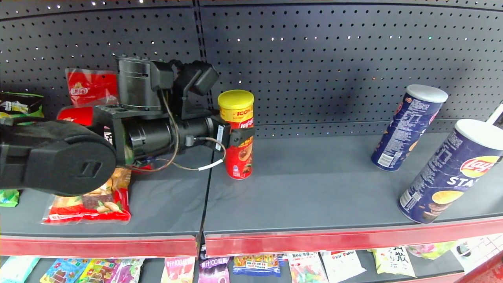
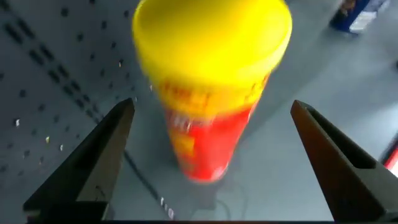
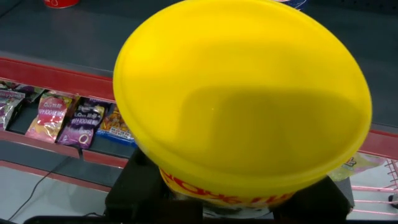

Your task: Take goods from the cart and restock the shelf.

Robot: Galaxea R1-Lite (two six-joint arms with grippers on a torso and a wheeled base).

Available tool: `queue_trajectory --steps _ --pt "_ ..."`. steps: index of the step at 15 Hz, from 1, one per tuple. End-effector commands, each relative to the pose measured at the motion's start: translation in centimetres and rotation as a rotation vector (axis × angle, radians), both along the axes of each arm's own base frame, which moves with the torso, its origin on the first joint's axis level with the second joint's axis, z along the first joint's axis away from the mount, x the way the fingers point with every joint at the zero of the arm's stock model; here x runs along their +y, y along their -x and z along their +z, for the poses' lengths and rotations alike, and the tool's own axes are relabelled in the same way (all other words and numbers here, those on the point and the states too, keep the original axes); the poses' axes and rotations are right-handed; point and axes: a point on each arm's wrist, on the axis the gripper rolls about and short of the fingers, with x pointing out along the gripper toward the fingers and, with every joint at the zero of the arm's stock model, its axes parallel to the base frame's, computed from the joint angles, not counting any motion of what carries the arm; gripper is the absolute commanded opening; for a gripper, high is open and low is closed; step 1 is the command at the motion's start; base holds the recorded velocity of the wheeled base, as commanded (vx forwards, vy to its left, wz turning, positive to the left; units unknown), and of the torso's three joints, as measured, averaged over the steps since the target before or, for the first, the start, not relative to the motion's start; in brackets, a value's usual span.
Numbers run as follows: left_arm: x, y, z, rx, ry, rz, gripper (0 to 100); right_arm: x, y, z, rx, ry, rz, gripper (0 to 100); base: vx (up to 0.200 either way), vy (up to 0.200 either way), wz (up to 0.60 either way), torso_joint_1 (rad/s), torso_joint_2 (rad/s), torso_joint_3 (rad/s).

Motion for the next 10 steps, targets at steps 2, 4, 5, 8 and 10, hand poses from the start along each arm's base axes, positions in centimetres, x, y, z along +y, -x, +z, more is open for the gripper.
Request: queue_trajectory --steps 2,4,5,8,10 --pt "-1.0 -1.1 -1.4 -0.002 -0.006 0.014 100 0.0 0.0 0.0 0.000 0.000 0.001 0 0.000 0.000 0.00 0.000 0.00 0.000" --pt "-1.2 -1.6 -1.8 -0.020 -0.006 0.041 100 0.0 0.0 0.0 -0.001 -0.004 -0.001 0 0.000 0.000 0.00 0.000 0.00 0.000" --pt "-1.4 -1.8 -1.9 -0.026 -0.002 0.044 100 0.0 0.0 0.1 0.000 -0.009 -0.002 0 0.000 0.000 0.00 0.000 0.00 0.000" --pt "-2.1 -2.6 -2.0 -0.063 0.018 0.062 100 0.0 0.0 0.0 0.001 -0.010 -0.002 0 0.000 0.000 0.00 0.000 0.00 0.000" --pt "-2.5 -3.1 -2.3 -0.088 0.030 0.080 100 0.0 0.0 0.1 0.001 -0.010 -0.002 0 0.000 0.000 0.00 0.000 0.00 0.000"
